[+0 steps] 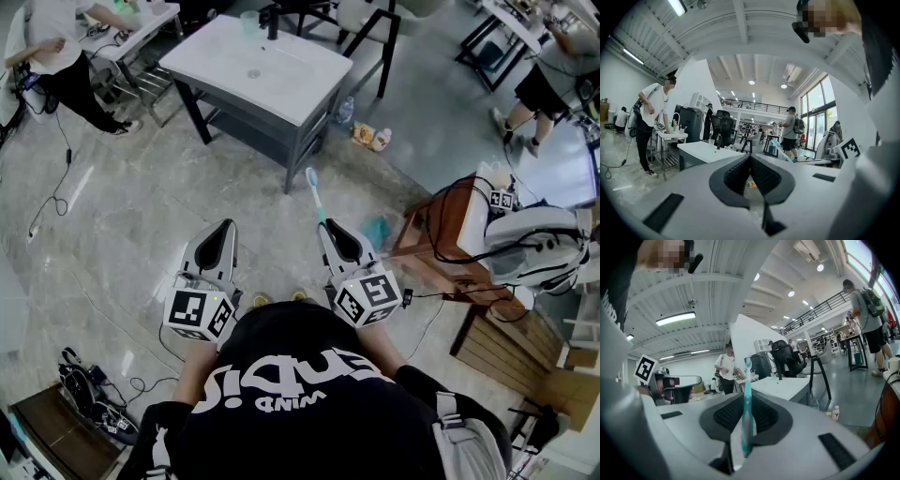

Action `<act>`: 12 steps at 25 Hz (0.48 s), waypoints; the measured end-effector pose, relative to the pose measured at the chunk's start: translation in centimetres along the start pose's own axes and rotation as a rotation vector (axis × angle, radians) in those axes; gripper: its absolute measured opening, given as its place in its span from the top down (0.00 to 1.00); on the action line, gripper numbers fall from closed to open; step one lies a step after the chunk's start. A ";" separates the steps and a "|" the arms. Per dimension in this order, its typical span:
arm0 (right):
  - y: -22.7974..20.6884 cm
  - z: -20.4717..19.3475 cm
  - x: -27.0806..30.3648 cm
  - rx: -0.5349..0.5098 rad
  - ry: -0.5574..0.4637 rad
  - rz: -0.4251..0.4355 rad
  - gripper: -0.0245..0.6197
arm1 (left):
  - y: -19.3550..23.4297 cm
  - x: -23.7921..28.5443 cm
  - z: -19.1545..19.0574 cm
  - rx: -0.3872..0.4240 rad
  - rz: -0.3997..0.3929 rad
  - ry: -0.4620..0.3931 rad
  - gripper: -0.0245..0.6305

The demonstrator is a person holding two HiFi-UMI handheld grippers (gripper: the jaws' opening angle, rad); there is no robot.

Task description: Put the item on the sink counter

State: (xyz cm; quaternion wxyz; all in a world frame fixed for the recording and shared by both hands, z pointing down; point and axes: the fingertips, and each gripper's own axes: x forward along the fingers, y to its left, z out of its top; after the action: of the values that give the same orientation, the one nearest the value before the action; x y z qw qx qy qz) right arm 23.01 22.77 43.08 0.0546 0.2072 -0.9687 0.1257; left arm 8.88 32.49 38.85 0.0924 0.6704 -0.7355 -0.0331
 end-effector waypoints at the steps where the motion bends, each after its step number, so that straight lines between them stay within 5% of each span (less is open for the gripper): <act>1: 0.1 0.0 0.1 0.000 0.000 0.002 0.86 | 0.0 0.1 0.0 0.001 -0.001 0.000 0.93; 12: 1.8 -0.2 0.1 -0.004 -0.007 0.021 0.86 | 0.6 -1.0 -0.1 -0.001 -0.014 0.002 0.93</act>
State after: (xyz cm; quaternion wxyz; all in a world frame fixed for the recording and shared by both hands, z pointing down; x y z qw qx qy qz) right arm 22.21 24.41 42.85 0.0503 0.1972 -0.9713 0.1235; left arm 8.44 33.50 39.01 0.0935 0.6755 -0.7307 -0.0336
